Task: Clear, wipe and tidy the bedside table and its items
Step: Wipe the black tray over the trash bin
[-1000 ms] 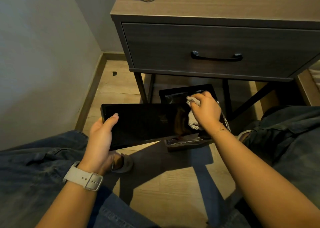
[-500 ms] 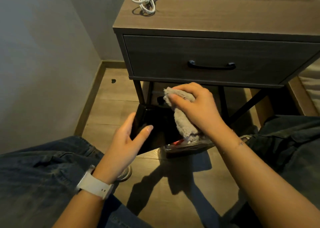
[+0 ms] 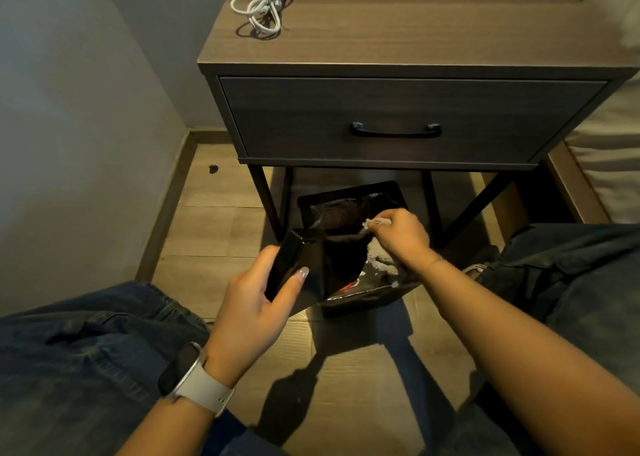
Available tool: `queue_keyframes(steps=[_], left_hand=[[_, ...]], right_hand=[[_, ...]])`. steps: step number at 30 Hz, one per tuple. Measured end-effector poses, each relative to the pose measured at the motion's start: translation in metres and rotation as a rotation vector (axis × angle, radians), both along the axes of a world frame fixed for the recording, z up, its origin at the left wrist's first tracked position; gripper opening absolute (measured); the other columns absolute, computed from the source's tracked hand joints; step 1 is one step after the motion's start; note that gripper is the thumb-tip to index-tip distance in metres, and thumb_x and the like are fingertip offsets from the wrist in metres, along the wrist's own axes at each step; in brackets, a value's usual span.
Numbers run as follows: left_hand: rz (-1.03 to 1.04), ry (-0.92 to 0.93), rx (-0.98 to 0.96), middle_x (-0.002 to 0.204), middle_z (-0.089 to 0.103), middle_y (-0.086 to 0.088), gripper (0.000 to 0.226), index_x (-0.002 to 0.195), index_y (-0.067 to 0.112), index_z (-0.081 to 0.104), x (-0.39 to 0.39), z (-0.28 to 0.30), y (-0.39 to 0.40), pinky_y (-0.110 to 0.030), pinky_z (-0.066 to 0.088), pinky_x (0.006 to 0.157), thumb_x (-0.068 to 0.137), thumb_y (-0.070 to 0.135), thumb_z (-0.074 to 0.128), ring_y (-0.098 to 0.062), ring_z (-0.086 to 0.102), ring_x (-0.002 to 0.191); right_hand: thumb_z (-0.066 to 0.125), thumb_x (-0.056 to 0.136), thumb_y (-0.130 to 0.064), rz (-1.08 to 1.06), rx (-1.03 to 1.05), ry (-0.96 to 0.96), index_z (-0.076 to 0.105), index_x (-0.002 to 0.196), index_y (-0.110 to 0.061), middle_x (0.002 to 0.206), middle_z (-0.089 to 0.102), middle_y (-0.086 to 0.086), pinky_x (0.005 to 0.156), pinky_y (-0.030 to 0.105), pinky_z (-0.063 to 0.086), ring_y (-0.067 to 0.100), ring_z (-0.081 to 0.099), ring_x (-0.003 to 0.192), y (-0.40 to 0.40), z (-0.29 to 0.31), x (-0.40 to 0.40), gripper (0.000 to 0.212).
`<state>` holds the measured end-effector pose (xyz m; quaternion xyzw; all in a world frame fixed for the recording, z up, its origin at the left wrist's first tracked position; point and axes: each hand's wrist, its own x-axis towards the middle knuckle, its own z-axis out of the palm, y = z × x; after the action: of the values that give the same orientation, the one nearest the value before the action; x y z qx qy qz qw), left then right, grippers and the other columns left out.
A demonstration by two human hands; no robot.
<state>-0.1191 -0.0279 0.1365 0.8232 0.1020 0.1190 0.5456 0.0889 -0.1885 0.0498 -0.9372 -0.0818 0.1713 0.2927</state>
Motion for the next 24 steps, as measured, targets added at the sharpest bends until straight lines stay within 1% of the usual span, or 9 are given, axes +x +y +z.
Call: queue_keyframes(steps=[5,8,10,12,14,17,20,22,24], left_hand=[[-0.112,-0.099,0.196,0.068,0.056,0.009,0.01,0.096,0.03,0.052,-0.001,0.004,0.008,-0.033,0.046,0.047,0.09,0.038,0.052,-0.007,0.057,0.058],[-0.287,-0.187,0.515,0.076,0.057,0.014,0.023,0.112,0.024,0.052,-0.002,0.003,0.007,-0.027,0.049,0.053,0.09,0.029,0.053,0.001,0.051,0.062],[-0.406,-0.259,0.744,0.1,0.067,0.002,0.037,0.122,0.015,0.055,-0.005,-0.002,0.0,-0.018,0.051,0.078,0.086,0.022,0.06,-0.003,0.061,0.085],[-0.488,-0.303,0.8,0.123,0.065,-0.004,0.039,0.12,0.014,0.056,-0.007,-0.006,-0.011,-0.017,0.046,0.097,0.083,0.019,0.066,-0.008,0.061,0.11],[-0.543,-0.294,0.753,0.128,0.063,-0.003,0.034,0.116,0.016,0.057,-0.007,-0.007,-0.02,-0.022,0.048,0.098,0.083,0.018,0.067,-0.01,0.06,0.117],[-0.589,-0.155,0.755,0.129,0.061,0.007,0.033,0.121,0.022,0.056,-0.007,-0.003,-0.018,-0.02,0.048,0.095,0.091,0.037,0.057,-0.005,0.058,0.117],[-0.495,0.072,0.344,0.133,0.055,0.02,0.047,0.125,0.032,0.056,-0.014,0.003,-0.008,-0.015,0.033,0.103,0.095,0.059,0.033,0.002,0.046,0.125],[-0.254,0.171,-0.032,0.125,0.059,0.019,0.041,0.115,0.03,0.063,-0.013,-0.003,-0.003,-0.018,0.034,0.103,0.097,0.052,0.032,0.002,0.047,0.124],[0.078,0.358,-0.221,0.11,0.065,0.011,0.026,0.103,0.026,0.064,0.0,-0.014,0.004,-0.026,0.043,0.093,0.101,0.031,0.039,-0.009,0.057,0.109]], right_hand=[[0.051,0.089,-0.039,0.009,-0.189,-0.018,0.068,0.09,-0.014,0.1,0.066,0.014,0.069,0.03,0.041,0.033,0.06,0.09,0.001,0.04,0.029,0.031],[0.052,0.087,-0.059,0.021,-0.093,0.325,0.065,0.099,-0.007,0.097,0.066,0.01,0.066,0.029,0.045,0.024,0.061,0.083,-0.018,0.072,0.031,0.055],[0.053,0.087,-0.06,0.073,0.097,0.644,0.063,0.111,-0.012,0.094,0.067,0.003,0.067,0.027,0.05,0.016,0.063,0.079,-0.036,0.088,0.014,0.055],[0.056,0.087,-0.054,0.1,0.134,0.755,0.06,0.116,-0.012,0.088,0.069,0.002,0.075,0.026,0.051,0.013,0.065,0.075,-0.039,0.083,0.005,0.051],[0.053,0.094,-0.038,0.137,0.066,0.807,0.058,0.105,-0.005,0.086,0.067,0.008,0.085,0.029,0.05,0.015,0.061,0.079,-0.034,0.073,-0.006,0.035],[0.04,0.099,-0.009,-0.015,0.174,0.858,0.05,0.072,-0.005,0.061,0.055,0.006,0.064,0.024,0.045,0.016,0.047,0.065,-0.033,0.057,-0.023,0.029],[0.046,0.092,-0.008,-0.166,0.463,0.977,0.042,0.063,-0.012,0.047,0.048,-0.001,0.043,0.021,0.042,0.01,0.044,0.041,-0.047,0.043,-0.038,0.03],[0.052,0.085,-0.012,-0.18,0.486,1.044,0.037,0.061,-0.016,0.046,0.04,0.0,0.041,0.023,0.037,0.012,0.037,0.038,-0.05,0.038,-0.04,0.028],[0.061,0.075,-0.017,-0.113,0.454,1.033,0.044,0.065,-0.015,0.059,0.042,0.004,0.052,0.028,0.039,0.016,0.042,0.049,-0.05,0.04,-0.042,0.019]])
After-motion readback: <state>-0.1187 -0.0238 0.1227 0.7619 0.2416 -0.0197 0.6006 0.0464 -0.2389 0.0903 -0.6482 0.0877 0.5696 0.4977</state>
